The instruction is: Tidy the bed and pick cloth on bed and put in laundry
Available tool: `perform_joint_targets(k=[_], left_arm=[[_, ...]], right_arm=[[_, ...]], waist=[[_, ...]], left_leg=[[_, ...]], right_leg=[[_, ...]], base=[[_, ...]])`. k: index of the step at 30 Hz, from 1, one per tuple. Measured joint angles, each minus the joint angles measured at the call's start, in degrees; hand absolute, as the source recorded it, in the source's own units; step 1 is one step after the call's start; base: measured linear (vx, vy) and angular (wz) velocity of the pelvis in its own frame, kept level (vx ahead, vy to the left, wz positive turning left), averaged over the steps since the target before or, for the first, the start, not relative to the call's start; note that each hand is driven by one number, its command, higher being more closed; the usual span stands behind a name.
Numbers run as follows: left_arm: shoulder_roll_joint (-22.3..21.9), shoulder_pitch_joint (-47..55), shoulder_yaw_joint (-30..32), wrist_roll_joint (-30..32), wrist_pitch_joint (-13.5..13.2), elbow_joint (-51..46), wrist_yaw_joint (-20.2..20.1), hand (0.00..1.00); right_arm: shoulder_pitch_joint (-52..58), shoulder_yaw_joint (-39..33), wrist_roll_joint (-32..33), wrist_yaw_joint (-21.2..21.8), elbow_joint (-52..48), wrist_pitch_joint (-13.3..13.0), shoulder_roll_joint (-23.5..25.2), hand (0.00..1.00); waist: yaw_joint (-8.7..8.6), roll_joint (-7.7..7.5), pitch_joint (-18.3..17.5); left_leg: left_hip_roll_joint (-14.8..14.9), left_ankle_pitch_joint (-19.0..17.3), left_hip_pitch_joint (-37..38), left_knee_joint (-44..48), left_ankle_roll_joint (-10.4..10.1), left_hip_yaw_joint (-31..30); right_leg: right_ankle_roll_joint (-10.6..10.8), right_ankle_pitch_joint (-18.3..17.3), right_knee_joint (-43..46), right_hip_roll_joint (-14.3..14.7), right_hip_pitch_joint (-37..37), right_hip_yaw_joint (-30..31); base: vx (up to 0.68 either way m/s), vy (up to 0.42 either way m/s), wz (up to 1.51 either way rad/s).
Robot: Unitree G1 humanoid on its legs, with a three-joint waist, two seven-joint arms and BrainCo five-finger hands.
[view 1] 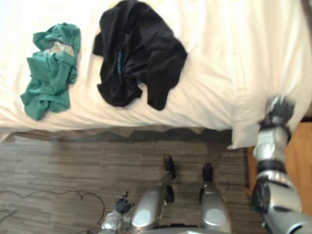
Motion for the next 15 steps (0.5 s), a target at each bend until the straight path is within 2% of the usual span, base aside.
perform_joint_targets(k=[2, 3, 4, 6, 8, 9, 10, 12, 15], left_arm=[[-1.06, -1.05, 3.38, 0.11, 0.56, 0.92, 0.07, 0.00], [-1.19, -1.06, 4.20, 0.12, 0.58, 1.01, 0.09, 0.00], [-1.46, -1.01, 5.12, 0.17, 0.60, 1.01, 0.09, 0.00], [-2.13, -1.03, 7.12, 0.71, 0.60, 0.97, 0.05, 0.00], [-2.29, -1.03, 7.22, 1.30, 0.62, 1.03, -0.09, 0.00], [-2.48, -1.11, 7.21, 1.84, 1.05, 1.04, -0.11, 0.00], [-2.77, -1.10, 7.21, 2.29, 1.45, 1.18, -0.11, 0.00], [-3.16, -1.10, 7.28, 2.31, 1.80, 1.83, -0.12, 0.00], [-3.44, -1.04, 7.30, 2.36, 2.16, 2.73, -0.11, 0.00]], right_arm=[[13.38, -1.48, -2.30, -0.92, 8.10, 5.37, 6.43, 1.00], [16.15, -1.46, -2.73, -0.92, 8.69, 6.19, 7.69, 1.00], [20.54, -1.41, -4.41, -0.89, 8.89, 7.41, 9.50, 0.00], [26.08, -1.11, -7.40, -0.81, 9.01, 8.70, 11.62, 0.00], [27.58, -0.09, -9.85, -0.60, 9.02, 8.87, 12.34, 0.00], [27.82, 0.42, -11.29, -0.47, 9.01, 8.85, 12.51, 0.00], [27.54, 1.20, -12.40, -0.38, 8.64, 8.84, 12.54, 0.00], [26.88, 1.91, -14.81, 0.26, 7.71, 8.81, 12.49, 0.00], [26.42, 3.95, -17.92, 1.72, 6.80, 8.77, 12.20, 0.00]], waist=[[-1.38, -0.06, -0.02], [-1.72, -0.14, -0.05], [-2.41, -0.37, -0.17], [-3.26, -1.81, -1.11], [-3.99, -3.55, -2.75], [-4.08, -4.91, -3.96], [-3.84, -5.70, -4.84], [-3.39, -6.37, -6.13], [-1.15, -6.75, -9.00]], left_leg=[[0.11, 0.00, 1.24, 0.01, -0.01, 0.22], [0.05, -0.12, 1.87, 0.01, -0.18, 0.37], [-0.02, -0.42, 3.22, -0.01, -0.58, 0.85], [-0.06, -0.99, 5.76, -0.03, -1.22, 1.74], [0.18, -1.51, 7.00, -0.04, -1.55, 2.28], [0.42, -1.84, 7.84, -0.04, -1.86, 2.30], [0.53, -1.98, 8.44, -0.05, -1.77, 2.30], [0.57, -2.24, 9.23, -0.05, -1.63, 2.11], [0.47, -2.72, 11.06, -0.06, -0.94, 1.50]], right_leg=[[-0.31, -0.15, 0.05, 0.04, 1.21, 0.10], [-0.29, -0.22, 0.08, 0.02, 1.70, 0.12], [-0.19, -0.38, 0.10, -0.01, 2.87, 0.18], [0.11, -0.84, 0.16, -0.07, 4.70, 1.26], [0.36, -1.26, 0.08, -0.05, 5.68, 1.69], [0.27, -1.39, 0.00, 0.00, 6.55, 1.66], [0.17, -1.53, -0.05, 0.09, 7.31, 1.45], [0.22, -1.80, -0.16, 0.13, 8.34, 0.86], [-0.05, -2.14, -1.26, 0.12, 10.64, 0.06]], base=[[0.09, -0.057, -0.08], [0.09, -0.052, -0.18], [0.09, -0.049, -0.23], [0.06, -0.038, -0.32], [0.02, -0.016, -0.18], [0.00, 0.000, 0.00], [0.00, -0.008, 0.08], [-0.03, 0.005, 0.14], [-0.01, 0.010, 0.11]])
